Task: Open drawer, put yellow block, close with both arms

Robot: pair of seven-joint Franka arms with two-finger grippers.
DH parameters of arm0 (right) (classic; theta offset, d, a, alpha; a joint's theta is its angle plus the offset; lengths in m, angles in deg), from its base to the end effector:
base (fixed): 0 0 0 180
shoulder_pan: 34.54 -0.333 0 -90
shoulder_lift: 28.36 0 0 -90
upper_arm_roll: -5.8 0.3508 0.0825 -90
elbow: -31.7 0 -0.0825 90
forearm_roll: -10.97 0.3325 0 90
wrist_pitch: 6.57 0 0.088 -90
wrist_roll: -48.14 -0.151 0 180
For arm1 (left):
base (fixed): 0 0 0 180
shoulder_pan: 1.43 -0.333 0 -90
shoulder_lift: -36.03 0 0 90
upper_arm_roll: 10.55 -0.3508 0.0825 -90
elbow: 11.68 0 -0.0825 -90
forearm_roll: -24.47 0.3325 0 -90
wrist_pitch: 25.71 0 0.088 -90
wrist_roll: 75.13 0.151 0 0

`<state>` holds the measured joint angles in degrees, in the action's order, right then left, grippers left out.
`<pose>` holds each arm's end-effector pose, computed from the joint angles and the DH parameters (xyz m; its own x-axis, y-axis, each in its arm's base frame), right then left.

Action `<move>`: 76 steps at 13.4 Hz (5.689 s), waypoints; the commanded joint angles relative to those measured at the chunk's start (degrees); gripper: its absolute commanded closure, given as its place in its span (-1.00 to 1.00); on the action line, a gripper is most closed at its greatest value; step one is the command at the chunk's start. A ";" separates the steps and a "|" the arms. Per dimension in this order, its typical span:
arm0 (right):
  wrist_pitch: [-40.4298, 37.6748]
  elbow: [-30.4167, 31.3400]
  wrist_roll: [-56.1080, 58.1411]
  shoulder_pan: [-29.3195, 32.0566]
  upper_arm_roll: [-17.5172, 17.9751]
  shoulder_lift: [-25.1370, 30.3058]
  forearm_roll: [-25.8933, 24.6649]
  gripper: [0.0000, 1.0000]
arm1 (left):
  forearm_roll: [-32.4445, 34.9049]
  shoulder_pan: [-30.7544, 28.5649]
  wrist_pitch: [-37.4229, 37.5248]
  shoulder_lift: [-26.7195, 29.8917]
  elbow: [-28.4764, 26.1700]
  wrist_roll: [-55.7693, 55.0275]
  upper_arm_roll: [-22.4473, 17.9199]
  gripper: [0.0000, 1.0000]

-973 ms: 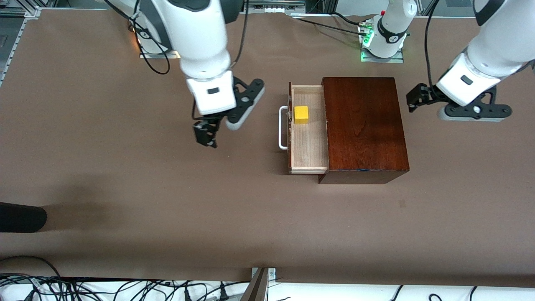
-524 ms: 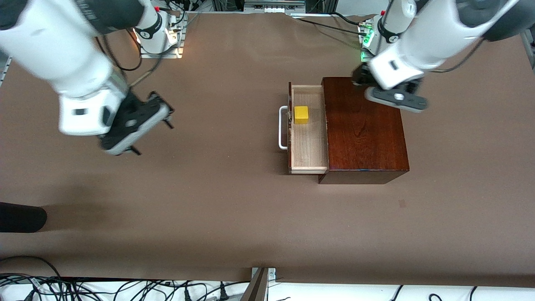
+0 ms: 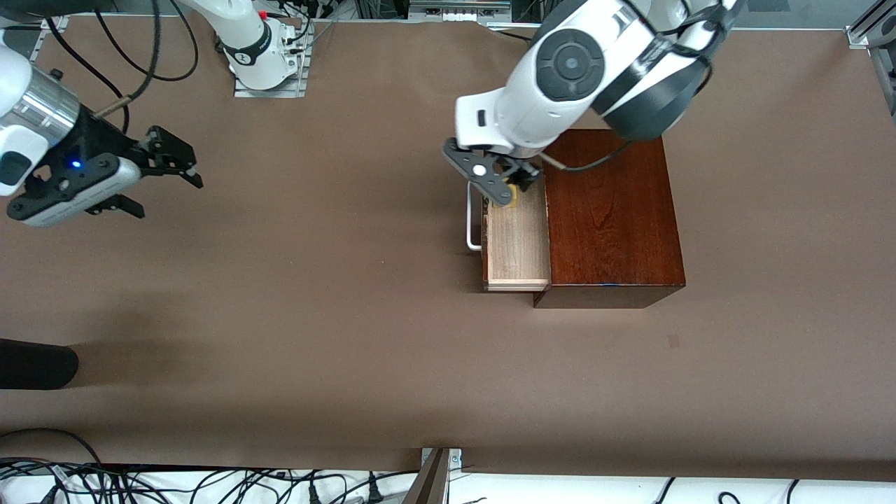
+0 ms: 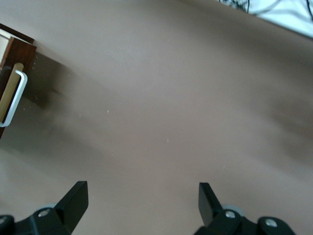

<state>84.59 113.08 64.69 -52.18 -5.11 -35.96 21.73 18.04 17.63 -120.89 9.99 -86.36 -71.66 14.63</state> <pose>0.5441 0.1002 0.6138 0.9169 0.3901 0.0846 0.3987 -0.9057 -0.1439 0.4842 -0.4150 0.4978 0.7023 -0.7107 -0.0420 -0.6703 -0.6799 0.2975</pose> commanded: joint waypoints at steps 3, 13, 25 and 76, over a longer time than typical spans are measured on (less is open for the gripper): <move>1.39 12.11 -9.87 7.88 8.02 8.73 -5.40 -1.00 | 4.82 6.86 -5.53 -4.89 1.29 21.78 -0.21 -1.00; 2.27 16.08 -10.05 11.05 7.40 9.27 -10.06 -1.00 | 20.84 10.30 -18.20 -11.31 -10.75 40.37 -0.21 -1.00; 1.91 12.83 -9.78 11.05 5.55 7.08 -10.50 -1.00 | 27.33 4.50 -0.80 -9.65 -10.32 41.79 -1.53 -1.00; 3.85 12.66 -10.22 11.23 5.47 6.02 -9.80 -1.00 | 7.30 -12.29 4.57 22.78 -13.92 -3.21 -27.55 -1.00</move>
<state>89.43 126.78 55.04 -41.44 -0.01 -29.67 11.53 25.75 5.10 -116.14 31.98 -99.63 -74.18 -12.72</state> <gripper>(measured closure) 0.000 0.000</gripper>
